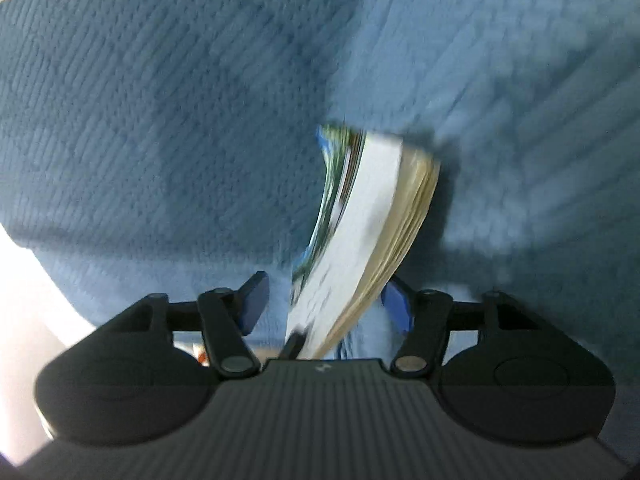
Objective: Organize objects
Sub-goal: 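Close both tools on the photo booklet's edge and lift it, then carry the photo booklet with both tools over the book stack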
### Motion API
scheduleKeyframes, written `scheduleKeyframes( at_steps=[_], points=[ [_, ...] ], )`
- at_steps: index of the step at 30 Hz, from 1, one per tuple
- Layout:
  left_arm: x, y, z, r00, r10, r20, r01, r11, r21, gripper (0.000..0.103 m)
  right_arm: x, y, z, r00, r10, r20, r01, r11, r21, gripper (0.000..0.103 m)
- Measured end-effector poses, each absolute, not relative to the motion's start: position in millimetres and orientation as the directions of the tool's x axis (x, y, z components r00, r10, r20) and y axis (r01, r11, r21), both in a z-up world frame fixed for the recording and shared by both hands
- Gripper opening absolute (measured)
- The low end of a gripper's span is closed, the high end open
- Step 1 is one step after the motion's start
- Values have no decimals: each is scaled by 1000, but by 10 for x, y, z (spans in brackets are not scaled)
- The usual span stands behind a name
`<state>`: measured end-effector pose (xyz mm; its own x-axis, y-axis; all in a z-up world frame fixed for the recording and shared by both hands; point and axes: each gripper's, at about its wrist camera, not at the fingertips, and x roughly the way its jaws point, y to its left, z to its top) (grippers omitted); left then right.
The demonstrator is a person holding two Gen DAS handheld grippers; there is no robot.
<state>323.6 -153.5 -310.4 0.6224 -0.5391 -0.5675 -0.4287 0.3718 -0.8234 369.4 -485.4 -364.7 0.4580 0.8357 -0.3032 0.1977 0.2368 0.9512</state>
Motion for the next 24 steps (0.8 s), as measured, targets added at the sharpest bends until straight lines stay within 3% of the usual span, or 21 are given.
scheduleKeyframes(
  at_steps=[2, 6, 7, 24],
  points=[
    [3214, -1521, -3077, 618, -552, -561, -420, 372, -828, 1, 3717, -4896, -3620, 496, 798, -343, 198, 281, 939, 51],
    [3141, -1499, -3050, 614, -564, -553, -414, 366, -833, 1, 3721, -4956, -3629, 525, 753, -396, 219, 330, 918, 16],
    [3117, -1497, -3046, 612, -563, -556, -415, 369, -831, 1, 3720, -4949, -3620, 525, 748, -406, 213, 347, 914, 12],
    [2669, -1231, -2753, 591, -612, -526, -399, 344, -850, 2, 3418, -4972, -3133, 504, 771, -390, 114, 388, 915, 7]
  ],
)
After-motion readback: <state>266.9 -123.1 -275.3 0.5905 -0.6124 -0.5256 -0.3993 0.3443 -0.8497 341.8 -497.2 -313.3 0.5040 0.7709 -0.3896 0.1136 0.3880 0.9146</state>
